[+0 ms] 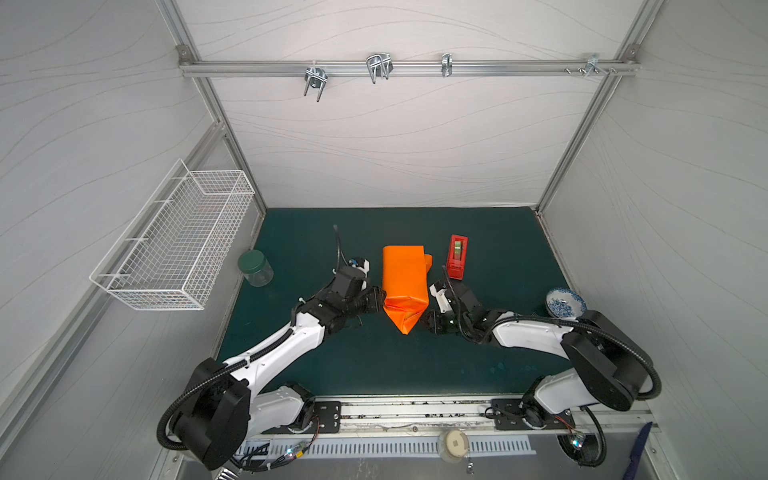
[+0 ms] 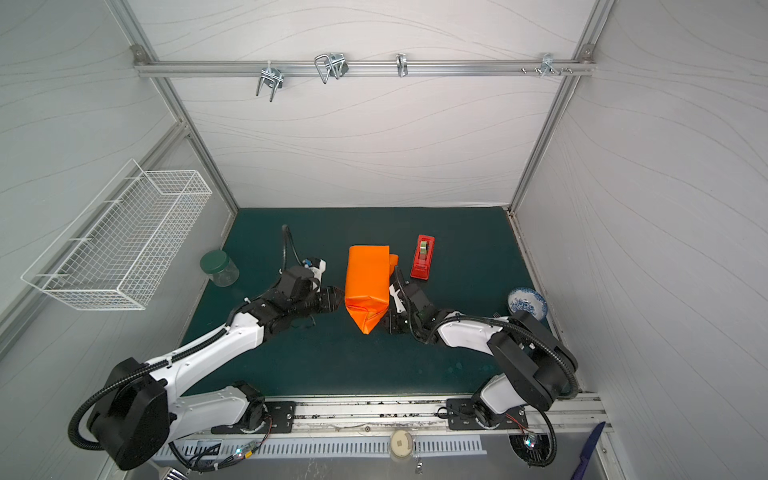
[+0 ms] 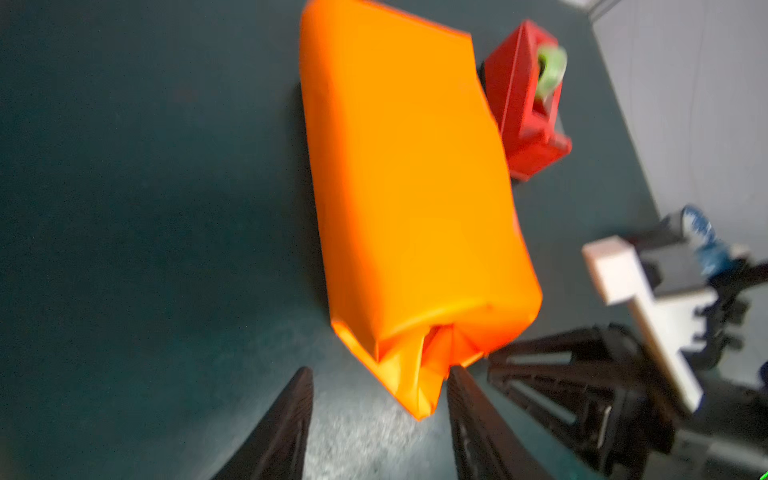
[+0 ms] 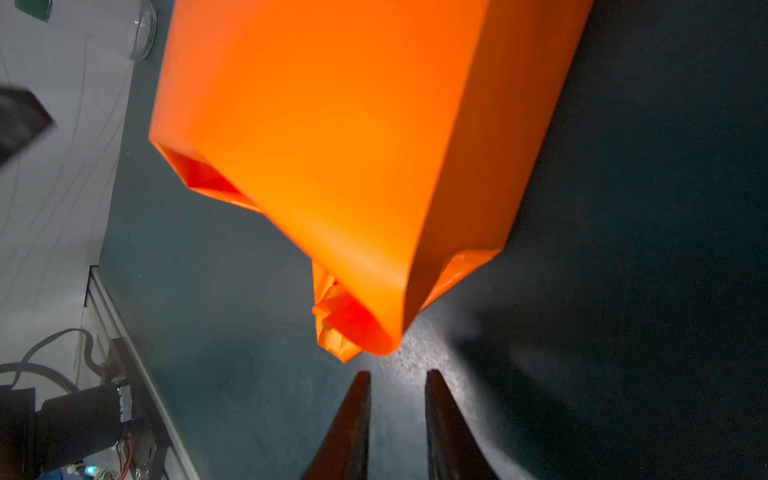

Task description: Wrap the gift box in paper

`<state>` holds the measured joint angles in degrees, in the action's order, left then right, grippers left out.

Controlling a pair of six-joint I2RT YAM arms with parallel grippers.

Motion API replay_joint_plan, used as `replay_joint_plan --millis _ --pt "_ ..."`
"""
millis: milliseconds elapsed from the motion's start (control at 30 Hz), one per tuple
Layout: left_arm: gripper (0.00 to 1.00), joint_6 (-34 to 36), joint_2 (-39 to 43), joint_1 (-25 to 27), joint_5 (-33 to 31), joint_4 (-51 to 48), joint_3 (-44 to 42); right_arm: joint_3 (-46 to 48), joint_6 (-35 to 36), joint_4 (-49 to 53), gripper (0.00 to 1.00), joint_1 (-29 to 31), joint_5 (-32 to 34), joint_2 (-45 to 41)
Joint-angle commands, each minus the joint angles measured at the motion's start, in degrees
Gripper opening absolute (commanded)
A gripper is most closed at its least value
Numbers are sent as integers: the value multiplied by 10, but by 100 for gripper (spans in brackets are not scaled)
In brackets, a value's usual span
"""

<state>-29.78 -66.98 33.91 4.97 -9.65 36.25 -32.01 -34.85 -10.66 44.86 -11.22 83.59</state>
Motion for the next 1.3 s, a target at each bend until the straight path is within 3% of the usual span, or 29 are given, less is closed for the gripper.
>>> replay_joint_plan --millis 0,167,700,967,1267 --pt "46 -22 2 70 -22 -8 -13 8 1 16 28 -5 -10 -21" --pt "38 2 -61 134 -69 2 -3 25 -19 7 31 -11 -3 -30" --pt "32 -34 -198 140 -38 69 33 28 -15 4 33 -28 -20 -24" --pt "32 -77 -224 139 -32 103 16 27 -12 7 33 -31 -17 -29" --pt "21 -95 -233 140 -53 108 16 30 -10 14 33 -33 -16 -38"
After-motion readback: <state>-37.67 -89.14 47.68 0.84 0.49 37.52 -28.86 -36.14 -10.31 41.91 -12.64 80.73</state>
